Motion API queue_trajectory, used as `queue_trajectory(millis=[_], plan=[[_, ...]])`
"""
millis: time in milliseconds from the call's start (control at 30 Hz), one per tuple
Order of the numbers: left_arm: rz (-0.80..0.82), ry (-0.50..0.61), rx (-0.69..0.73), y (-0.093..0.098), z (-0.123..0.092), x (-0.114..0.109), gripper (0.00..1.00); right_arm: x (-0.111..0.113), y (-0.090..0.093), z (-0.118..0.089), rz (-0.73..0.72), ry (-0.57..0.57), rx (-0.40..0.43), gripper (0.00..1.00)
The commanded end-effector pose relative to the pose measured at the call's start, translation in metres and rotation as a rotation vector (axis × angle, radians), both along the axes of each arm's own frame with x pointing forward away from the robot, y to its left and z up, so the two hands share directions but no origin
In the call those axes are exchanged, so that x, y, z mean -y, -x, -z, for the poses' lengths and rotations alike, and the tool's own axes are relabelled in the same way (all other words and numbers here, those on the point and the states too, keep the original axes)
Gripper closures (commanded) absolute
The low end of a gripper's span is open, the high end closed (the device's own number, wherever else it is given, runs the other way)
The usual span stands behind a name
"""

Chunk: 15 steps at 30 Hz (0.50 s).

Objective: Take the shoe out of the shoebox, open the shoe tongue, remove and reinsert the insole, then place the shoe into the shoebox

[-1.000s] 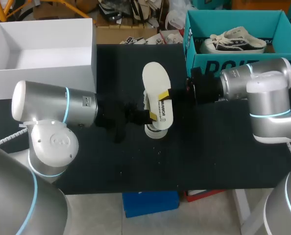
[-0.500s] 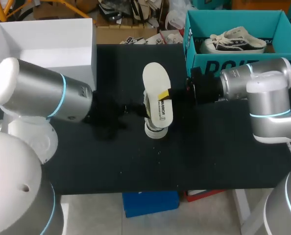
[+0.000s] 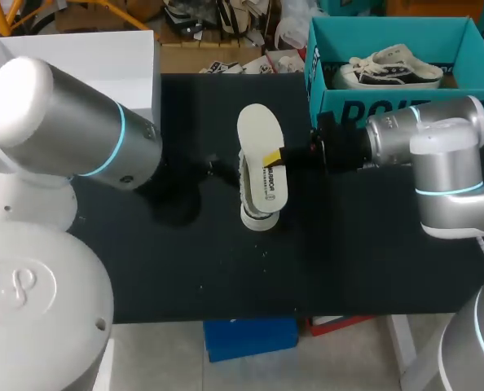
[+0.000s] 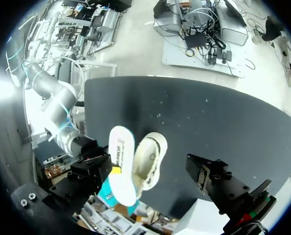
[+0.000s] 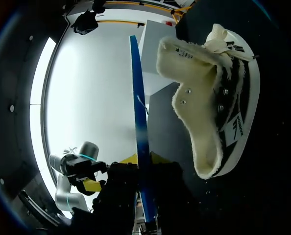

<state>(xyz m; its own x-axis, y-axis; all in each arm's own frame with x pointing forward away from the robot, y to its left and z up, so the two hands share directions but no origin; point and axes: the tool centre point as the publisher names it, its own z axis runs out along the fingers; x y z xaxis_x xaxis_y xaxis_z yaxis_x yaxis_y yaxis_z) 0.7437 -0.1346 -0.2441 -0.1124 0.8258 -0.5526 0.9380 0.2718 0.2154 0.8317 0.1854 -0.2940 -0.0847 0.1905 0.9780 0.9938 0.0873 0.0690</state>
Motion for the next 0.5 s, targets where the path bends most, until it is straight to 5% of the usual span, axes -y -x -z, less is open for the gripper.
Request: queue_trajectory(millis=[33,500], plan=[[-0.033,-0.197,-0.059,-0.001,-0.001,0.008,0.0,-0.001,-0.001,0.0,0.0,0.002,-0.001,1.0],[-0.008,-0.261,-0.09,-0.032,-0.01,0.043,0.0,-0.001,-0.001,0.0,0.0,0.002,-0.001,1.0]])
